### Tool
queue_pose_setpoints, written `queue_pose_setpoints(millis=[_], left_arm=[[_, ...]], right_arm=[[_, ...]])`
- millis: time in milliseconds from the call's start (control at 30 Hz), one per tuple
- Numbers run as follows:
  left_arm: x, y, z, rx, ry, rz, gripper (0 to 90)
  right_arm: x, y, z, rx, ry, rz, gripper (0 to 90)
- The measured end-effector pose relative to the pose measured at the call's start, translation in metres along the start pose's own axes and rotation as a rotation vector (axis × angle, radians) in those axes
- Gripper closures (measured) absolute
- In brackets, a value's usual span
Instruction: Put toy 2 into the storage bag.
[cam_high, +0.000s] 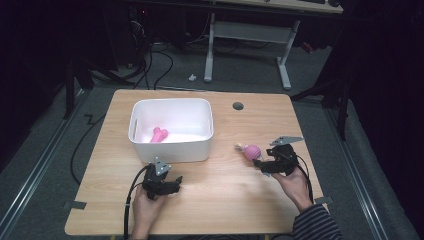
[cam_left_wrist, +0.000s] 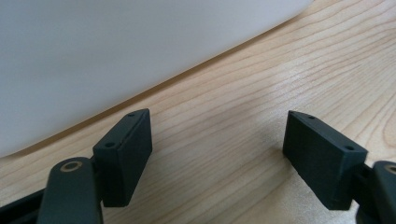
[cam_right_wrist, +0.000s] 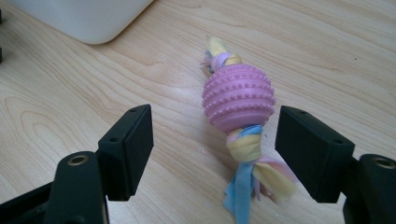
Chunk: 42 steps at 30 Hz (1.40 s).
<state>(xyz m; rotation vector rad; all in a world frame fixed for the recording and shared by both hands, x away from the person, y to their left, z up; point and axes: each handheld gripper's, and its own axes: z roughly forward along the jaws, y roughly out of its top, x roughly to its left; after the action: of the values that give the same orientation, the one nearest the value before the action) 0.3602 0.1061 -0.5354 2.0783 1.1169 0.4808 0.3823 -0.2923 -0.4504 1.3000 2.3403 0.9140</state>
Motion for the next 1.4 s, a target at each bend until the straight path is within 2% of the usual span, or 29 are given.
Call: queue_pose_setpoints(millis=[33, 333, 533, 600, 833, 1167, 1400], left_arm=[[0.0, 0.0, 0.0, 0.0, 0.0, -0.001, 24.3], [0.0, 0.0, 0.0, 0.0, 0.0, -0.001, 24.2], [0.0, 0.0, 0.0, 0.0, 0.0, -0.001, 24.1], [0.0, 0.0, 0.0, 0.0, 0.0, 0.0, 24.1], [0.0, 0.0, 0.0, 0.001, 0.0, -0.001, 24.0], [0.0, 0.0, 0.0, 0.0, -0.001, -0.001, 23.9], [-0.001, 0.0, 0.0, 0.0, 0.0, -0.001, 23.8]], right_arm=[[-0.001, 0.006, 0.001, 0.022, 0.002, -0.014, 28.0], [-0.003, 0.022, 0.01, 0.07, 0.0, -0.051, 27.4], [-0.01, 0.03, 0.018, 0.088, 0.001, -0.027, 26.3], [-0.012, 0.032, 0.022, 0.099, -0.014, -0.029, 26.2], [-0.018, 0.037, 0.036, 0.117, -0.007, -0.005, 25.3], [-0.022, 0.036, 0.056, 0.178, -0.02, -0.005, 23.9], [-0.024, 0.034, 0.062, 0.202, -0.009, -0.006, 30.1]])
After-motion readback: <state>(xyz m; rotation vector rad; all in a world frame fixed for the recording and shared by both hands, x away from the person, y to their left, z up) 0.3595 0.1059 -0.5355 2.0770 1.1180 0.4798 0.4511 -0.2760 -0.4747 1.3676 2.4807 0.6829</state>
